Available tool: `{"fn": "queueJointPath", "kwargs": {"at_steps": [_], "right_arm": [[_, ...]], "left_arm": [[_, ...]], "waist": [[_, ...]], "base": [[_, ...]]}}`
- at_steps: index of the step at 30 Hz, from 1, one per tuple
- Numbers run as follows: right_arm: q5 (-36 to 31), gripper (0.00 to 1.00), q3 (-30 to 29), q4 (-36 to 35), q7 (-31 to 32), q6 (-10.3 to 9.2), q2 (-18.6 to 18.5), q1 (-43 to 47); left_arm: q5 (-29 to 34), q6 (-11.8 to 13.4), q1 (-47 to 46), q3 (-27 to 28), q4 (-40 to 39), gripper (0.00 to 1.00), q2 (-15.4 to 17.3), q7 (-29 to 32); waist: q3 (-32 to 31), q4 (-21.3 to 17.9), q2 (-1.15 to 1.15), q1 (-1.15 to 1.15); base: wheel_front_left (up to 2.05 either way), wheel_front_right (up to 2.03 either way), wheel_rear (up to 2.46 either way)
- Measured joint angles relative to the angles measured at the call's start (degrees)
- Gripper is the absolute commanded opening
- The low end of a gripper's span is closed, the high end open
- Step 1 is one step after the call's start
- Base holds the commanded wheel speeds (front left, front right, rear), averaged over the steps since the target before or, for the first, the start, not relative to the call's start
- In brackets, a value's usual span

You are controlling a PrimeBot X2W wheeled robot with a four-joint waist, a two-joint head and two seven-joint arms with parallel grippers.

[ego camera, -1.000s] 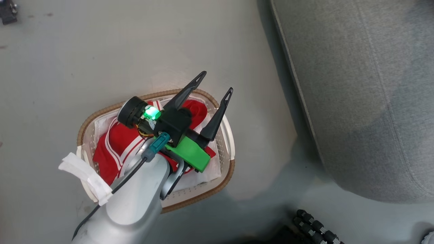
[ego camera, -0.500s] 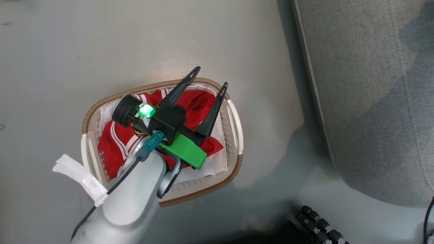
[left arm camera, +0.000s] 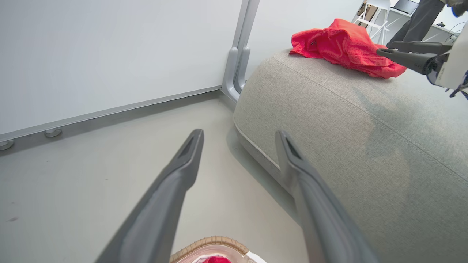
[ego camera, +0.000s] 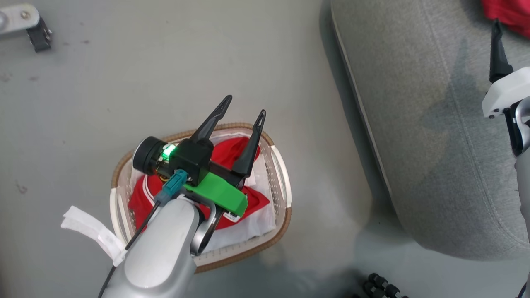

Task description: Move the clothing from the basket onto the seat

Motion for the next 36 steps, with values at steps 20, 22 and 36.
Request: {"fn": "queueJointPath", "kwargs": {"at_steps": [20,22,36], "right_arm": [[7.28,1.00,6.92,-7.59,0.00,0.00,3.50,4.76],[7.71,1.00,7.20,-9.03,-0.01,0.00,5.03,6.84],[9.01,1.00,9.05,-15.95,-0.01,0.00,12.66,25.68]], "left_arm": [[-1.42,0.62,10.87,16.79,-1.80,1.00,-2.60,0.00],[-1.47,0.81,12.63,18.95,-2.10,1.00,-2.78,0.00],[-3.61,1.11,22.69,23.13,-2.25,1.00,-3.07,0.00]], "waist": [[-15.12,7.14,0.00,0.00],[-16.52,8.02,0.00,-0.01],[-25.55,11.67,0.00,-0.01]], "base": [[0.00,0.00,0.00],[0.00,0.00,0.00],[0.00,0.00,0.00]]}}
